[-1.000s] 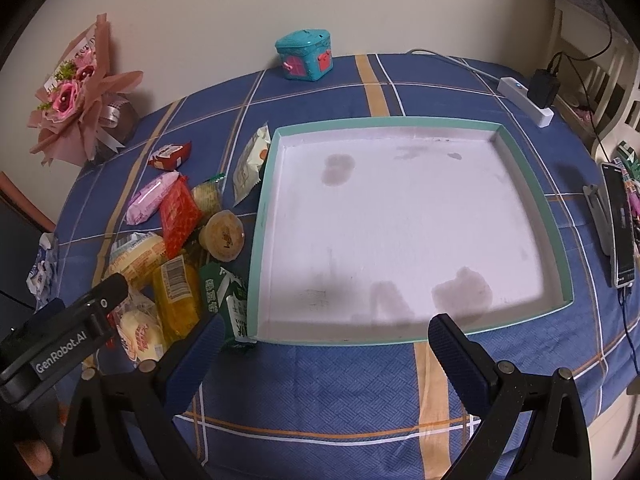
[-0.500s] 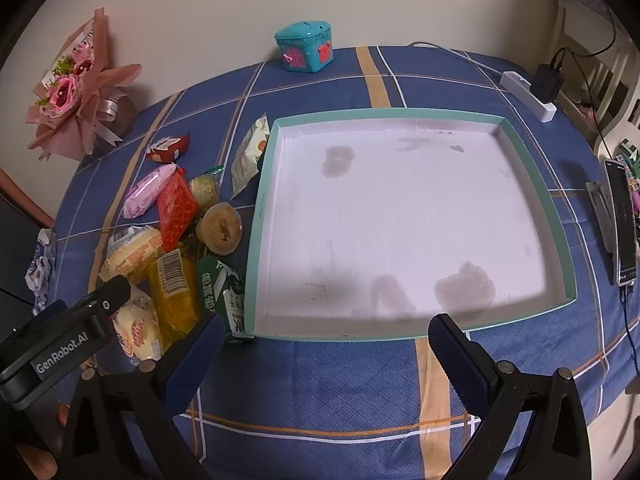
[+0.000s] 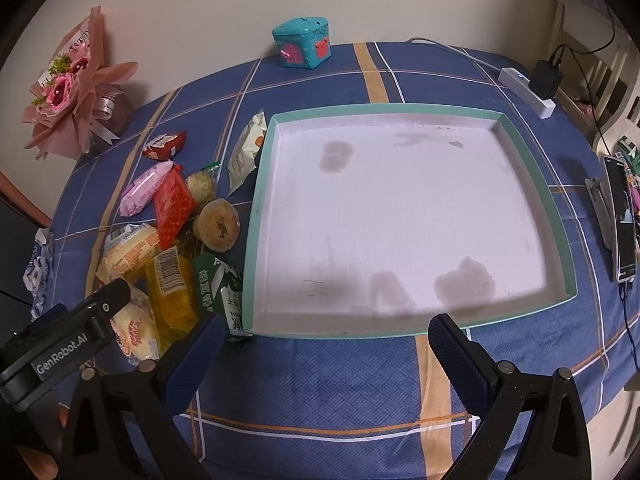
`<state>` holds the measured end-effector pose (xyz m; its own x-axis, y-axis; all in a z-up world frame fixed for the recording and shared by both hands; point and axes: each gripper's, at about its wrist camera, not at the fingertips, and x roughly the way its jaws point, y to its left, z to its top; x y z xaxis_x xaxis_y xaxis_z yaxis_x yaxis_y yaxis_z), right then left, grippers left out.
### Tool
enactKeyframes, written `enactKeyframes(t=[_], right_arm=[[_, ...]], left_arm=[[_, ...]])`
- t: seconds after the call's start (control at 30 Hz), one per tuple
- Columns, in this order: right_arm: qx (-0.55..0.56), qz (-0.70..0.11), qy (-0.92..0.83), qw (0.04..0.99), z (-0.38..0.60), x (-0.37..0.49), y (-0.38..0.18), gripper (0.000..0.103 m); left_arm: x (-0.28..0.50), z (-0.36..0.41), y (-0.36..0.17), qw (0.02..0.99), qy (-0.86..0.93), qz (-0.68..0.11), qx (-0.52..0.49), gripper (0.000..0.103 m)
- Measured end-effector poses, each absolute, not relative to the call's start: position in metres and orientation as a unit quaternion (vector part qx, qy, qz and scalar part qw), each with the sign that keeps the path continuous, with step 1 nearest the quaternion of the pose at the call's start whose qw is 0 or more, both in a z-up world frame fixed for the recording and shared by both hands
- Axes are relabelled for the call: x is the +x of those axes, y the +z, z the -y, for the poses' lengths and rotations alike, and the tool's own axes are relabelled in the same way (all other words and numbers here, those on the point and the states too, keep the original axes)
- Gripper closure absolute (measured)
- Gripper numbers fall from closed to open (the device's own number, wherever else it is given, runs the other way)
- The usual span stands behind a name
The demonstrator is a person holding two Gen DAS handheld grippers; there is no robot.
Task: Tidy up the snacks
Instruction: 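Grasp the red GOOD LUCK chip bag with the left tool while the right tool grasps the clear-wrapped bun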
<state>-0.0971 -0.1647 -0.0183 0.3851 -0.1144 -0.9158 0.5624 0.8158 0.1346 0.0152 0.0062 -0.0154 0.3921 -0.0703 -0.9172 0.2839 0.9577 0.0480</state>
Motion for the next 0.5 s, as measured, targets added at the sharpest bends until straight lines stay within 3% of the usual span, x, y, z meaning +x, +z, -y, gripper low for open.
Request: enactKeyframes(t=[0.4, 0.5], right_arm=[[0.201, -0.513, -0.135, 0.823, 0.122, -0.062, -0.017, 0.001], [0.198, -0.515, -0.118, 0.825, 0.110, -0.055, -0.018, 0.009]], left_arm=[[0.040, -0.063, -0.009, 0.832, -0.073, -0.550, 0.005, 0.000], [0.044, -0.075, -0.009, 0.832, -0.063, -0.552, -0.008, 0.000]])
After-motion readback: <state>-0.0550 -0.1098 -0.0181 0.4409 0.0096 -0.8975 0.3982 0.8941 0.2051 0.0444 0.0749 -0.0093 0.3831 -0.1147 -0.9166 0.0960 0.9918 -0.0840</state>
